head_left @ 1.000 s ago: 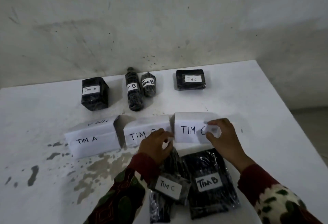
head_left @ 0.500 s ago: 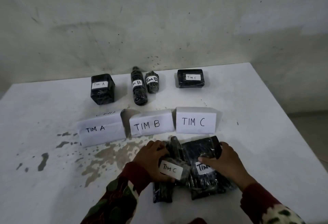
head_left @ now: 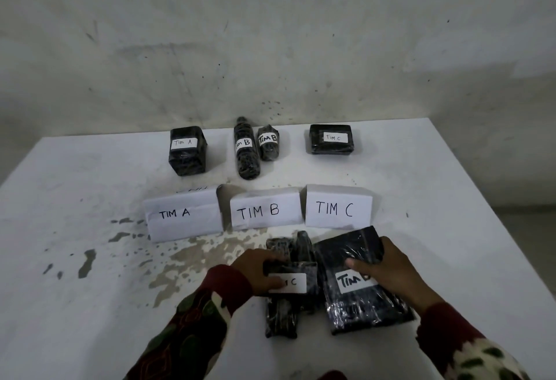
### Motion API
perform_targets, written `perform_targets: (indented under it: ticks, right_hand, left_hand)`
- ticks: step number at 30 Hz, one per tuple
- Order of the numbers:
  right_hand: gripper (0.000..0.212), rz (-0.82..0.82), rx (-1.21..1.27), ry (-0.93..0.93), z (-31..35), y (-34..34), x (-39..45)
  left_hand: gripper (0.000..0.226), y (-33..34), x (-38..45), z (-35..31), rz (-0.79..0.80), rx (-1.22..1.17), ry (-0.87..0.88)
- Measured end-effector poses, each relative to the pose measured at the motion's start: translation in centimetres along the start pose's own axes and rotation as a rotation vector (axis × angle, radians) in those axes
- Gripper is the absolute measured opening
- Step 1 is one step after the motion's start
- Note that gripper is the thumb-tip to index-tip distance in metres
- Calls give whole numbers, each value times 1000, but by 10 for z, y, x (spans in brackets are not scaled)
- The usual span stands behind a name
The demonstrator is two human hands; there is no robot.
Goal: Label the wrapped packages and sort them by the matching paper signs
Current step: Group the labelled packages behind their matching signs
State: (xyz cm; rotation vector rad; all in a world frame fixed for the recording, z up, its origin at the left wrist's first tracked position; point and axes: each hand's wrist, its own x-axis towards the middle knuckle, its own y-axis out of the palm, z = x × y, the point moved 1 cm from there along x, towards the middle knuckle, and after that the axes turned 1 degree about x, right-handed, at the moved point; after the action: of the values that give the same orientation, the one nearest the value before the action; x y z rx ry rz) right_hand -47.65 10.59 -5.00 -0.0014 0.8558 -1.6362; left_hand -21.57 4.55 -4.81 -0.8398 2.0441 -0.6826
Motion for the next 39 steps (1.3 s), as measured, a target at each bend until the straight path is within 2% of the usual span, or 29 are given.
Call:
perform_targets:
  ticks: [5,8,11,19,23,30,39]
  right_hand:
    - [33,37,55,-30,8,-7,-5]
    - [28,46,53,-56,12,-12,-6]
    - [23,64,38,-58,10,-15,-6]
    - [27,-9,119,14,-6,-8,-3]
    - [24,-7,81,-68,3,-10,-2]
    - [22,-10,78,-102,22,-14,1]
    - [26,-127,423,-72,75,-19,29]
  left_hand:
    - [25,-12,-4,-7,-149,-209,11]
    - [37,-20,-6,-12,-246,-322,39]
    - [37,-26,-5,-14,-315,-403,55]
    - [36,-26,0,-10,-374,-465,48]
    - [36,-26,3,-15,-396,-485,56]
    - [33,-38,9,-24,-498,-649,81]
    - [32,-79,17,-16,-647,-923,10]
